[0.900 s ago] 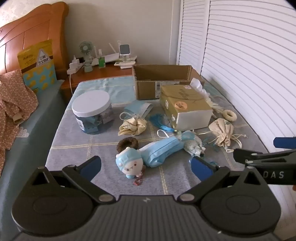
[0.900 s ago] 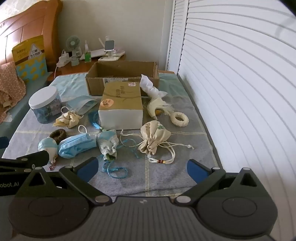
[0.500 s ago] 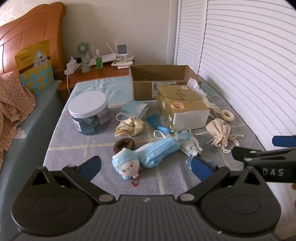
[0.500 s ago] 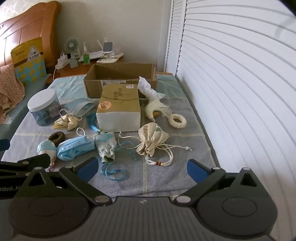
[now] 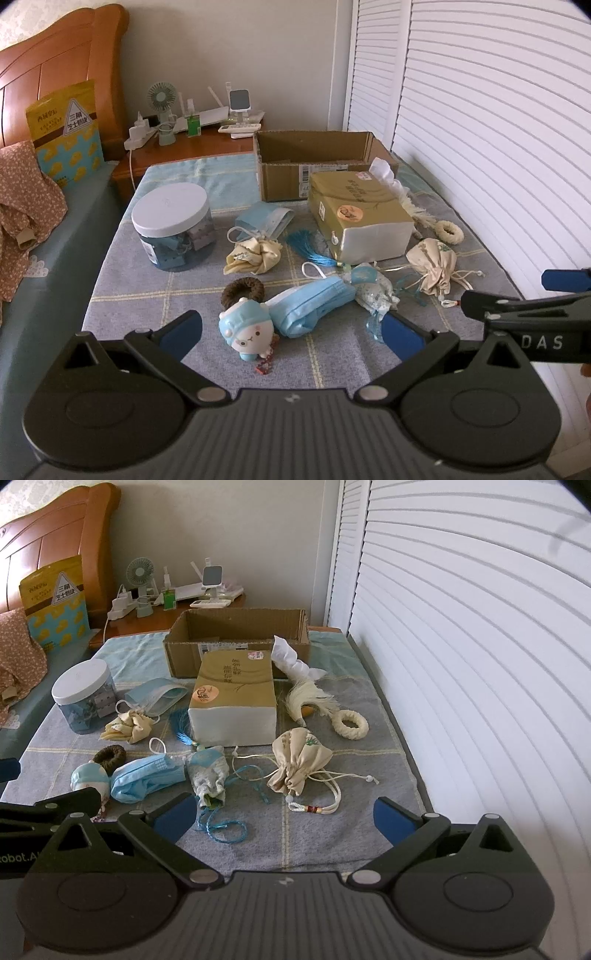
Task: Organize soft objects
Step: 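Move the right tool toward the cream drawstring pouch with green print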
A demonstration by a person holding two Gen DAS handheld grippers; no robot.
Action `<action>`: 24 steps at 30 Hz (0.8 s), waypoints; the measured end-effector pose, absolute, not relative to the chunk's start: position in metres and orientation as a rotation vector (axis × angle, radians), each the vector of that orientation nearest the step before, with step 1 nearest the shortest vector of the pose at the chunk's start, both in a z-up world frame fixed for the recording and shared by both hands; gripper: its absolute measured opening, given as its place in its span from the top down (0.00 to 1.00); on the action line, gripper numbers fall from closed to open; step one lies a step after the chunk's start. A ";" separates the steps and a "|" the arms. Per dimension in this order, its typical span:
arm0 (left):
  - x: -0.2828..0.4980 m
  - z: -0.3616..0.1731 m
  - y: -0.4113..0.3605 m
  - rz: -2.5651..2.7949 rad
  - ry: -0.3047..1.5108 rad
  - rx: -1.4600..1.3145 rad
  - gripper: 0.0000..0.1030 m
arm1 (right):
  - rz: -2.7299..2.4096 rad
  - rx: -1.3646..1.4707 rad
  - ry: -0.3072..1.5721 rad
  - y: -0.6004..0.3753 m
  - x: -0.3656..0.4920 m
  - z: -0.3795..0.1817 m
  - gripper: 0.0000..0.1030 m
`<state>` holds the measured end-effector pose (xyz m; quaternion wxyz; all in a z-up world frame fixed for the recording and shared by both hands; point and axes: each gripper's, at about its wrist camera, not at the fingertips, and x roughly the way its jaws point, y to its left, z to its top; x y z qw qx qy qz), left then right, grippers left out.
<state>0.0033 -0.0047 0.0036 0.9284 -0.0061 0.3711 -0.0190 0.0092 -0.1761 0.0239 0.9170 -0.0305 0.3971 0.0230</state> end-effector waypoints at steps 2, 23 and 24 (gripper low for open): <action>0.004 0.004 -0.004 -0.039 0.760 -0.013 0.00 | 0.048 -0.062 0.815 -0.176 0.009 0.025 0.00; 0.004 0.004 -0.005 -0.043 0.753 -0.014 0.01 | 0.045 -0.064 0.810 -0.178 0.010 0.027 0.00; 0.004 0.004 -0.005 -0.043 0.753 -0.013 0.00 | 0.045 -0.063 0.810 -0.178 0.010 0.027 0.00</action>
